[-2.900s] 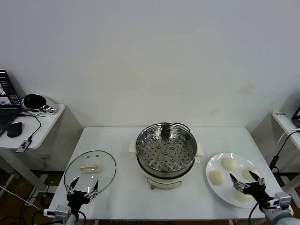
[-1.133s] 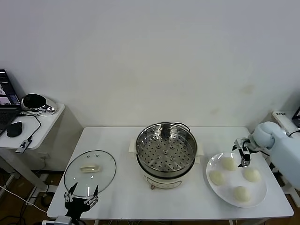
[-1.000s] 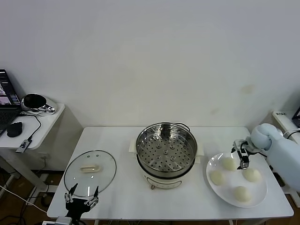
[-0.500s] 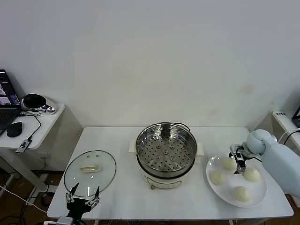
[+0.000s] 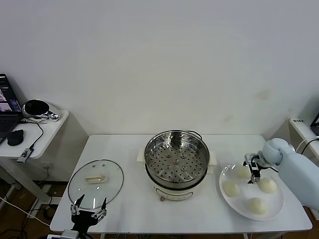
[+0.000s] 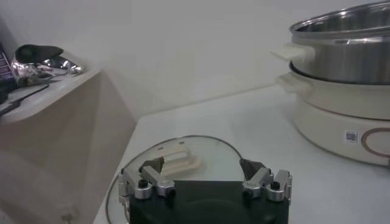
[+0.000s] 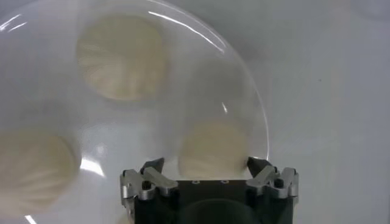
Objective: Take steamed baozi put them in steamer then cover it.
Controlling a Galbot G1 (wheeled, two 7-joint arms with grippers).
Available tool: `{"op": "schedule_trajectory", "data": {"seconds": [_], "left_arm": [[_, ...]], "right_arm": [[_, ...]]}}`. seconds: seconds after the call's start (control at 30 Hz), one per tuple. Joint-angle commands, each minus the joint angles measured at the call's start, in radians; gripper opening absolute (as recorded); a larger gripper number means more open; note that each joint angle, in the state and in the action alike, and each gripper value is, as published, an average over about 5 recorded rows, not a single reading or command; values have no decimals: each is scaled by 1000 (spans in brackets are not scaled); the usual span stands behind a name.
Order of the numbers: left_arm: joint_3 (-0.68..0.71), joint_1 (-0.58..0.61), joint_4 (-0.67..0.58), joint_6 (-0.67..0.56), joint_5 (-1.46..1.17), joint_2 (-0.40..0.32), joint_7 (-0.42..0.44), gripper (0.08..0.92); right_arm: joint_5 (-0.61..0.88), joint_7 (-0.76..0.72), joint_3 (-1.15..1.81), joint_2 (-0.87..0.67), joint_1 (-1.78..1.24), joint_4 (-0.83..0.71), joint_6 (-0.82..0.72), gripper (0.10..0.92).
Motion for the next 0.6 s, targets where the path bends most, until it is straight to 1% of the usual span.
{"op": "schedule_trajectory", "data": {"seconds": [0.03, 0.17, 0.27, 0.43, 0.6], "left_arm": [[2, 0, 2, 0, 1, -1, 1, 823], [3, 0, 4, 0, 1, 0, 1, 823], [4, -1, 4, 0, 1, 0, 0, 823], [9, -4, 3, 1, 2, 2, -1, 823], [18, -12, 2, 2, 2, 2, -4, 823]], "right_arm": [[7, 7, 2, 1, -1, -2, -1, 715], [12, 8, 4, 0, -5, -3, -2, 608], [19, 9, 9, -4, -7, 1, -3, 562], [63, 1, 23, -37, 6, 41, -11, 546], [166, -27, -28, -112, 115, 132, -39, 551]]}}
